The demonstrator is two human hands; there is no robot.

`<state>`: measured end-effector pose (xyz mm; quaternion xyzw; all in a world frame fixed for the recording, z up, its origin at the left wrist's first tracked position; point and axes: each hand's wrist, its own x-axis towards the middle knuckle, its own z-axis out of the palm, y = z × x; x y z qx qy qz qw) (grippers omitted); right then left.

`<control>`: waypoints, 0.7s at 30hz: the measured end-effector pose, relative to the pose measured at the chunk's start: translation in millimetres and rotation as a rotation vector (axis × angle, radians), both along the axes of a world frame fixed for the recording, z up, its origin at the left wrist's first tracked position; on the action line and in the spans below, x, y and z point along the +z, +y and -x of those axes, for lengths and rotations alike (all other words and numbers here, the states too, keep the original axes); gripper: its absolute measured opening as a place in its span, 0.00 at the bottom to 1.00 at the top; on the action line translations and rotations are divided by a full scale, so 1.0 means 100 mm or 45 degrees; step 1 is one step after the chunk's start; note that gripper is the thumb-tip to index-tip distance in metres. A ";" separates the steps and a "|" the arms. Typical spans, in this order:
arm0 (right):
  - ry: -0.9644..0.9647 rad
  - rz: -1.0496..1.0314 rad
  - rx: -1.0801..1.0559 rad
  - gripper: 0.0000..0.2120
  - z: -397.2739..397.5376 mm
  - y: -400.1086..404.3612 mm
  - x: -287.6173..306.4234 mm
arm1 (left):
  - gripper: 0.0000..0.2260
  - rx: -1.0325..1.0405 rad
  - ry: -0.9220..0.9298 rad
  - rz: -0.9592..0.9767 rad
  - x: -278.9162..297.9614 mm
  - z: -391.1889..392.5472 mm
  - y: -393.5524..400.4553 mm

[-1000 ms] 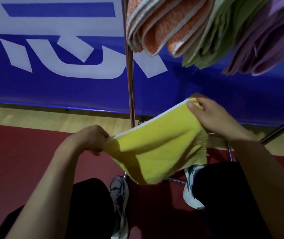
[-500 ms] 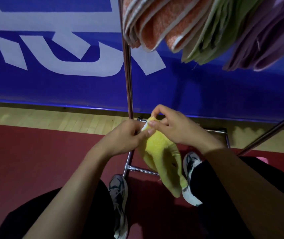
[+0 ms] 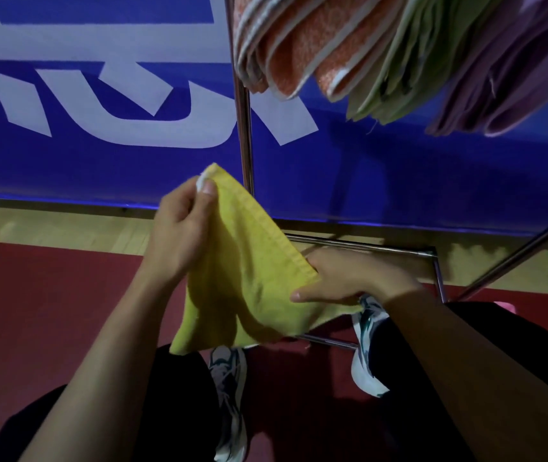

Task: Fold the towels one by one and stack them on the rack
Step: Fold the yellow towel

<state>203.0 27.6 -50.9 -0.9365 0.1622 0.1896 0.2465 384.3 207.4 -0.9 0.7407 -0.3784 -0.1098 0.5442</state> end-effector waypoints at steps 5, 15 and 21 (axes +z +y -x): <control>0.094 0.051 -0.022 0.21 0.04 -0.11 -0.02 | 0.20 0.323 -0.016 -0.077 -0.02 -0.27 0.11; 0.194 0.134 -0.159 0.15 0.14 -0.30 0.04 | 0.18 0.483 0.026 -0.133 -0.09 -0.45 0.18; -0.004 0.101 -0.316 0.08 0.16 -0.37 0.10 | 0.17 0.492 -0.003 -0.149 -0.08 -0.47 0.20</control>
